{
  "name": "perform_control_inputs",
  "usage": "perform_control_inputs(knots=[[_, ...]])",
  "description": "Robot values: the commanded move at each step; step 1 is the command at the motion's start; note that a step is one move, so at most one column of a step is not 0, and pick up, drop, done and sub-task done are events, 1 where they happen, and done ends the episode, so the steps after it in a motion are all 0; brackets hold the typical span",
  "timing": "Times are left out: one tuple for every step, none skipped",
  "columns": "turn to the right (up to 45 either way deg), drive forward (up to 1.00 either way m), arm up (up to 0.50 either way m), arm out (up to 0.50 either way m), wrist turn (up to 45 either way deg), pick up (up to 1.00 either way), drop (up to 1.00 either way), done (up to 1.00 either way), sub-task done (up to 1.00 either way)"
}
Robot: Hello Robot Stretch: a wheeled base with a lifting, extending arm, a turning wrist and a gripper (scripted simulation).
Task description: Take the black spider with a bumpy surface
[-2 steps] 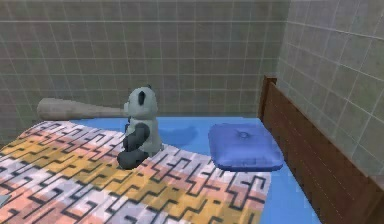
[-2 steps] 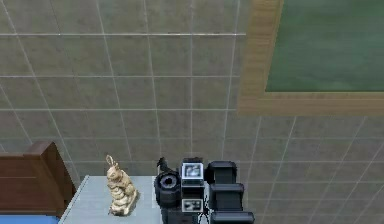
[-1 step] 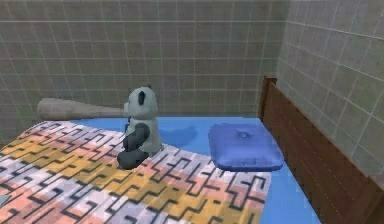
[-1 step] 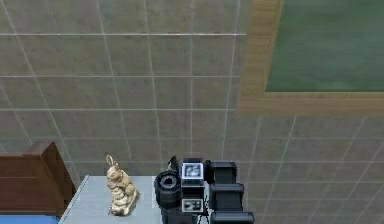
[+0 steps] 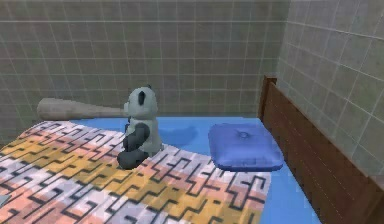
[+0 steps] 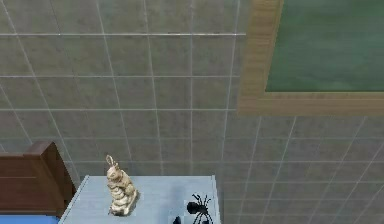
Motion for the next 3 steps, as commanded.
perform_control_inputs(knots=[[0.0,0.0,0.0,0.0,0.0,1.0,0.0,0.0,0.0],[0.0,0.0,0.1,0.0,0.0,0.0,0.0,0.0,0.0],[0.0,0.0,0.0,0.0,0.0,0.0,0.0,1.0,0.0]])
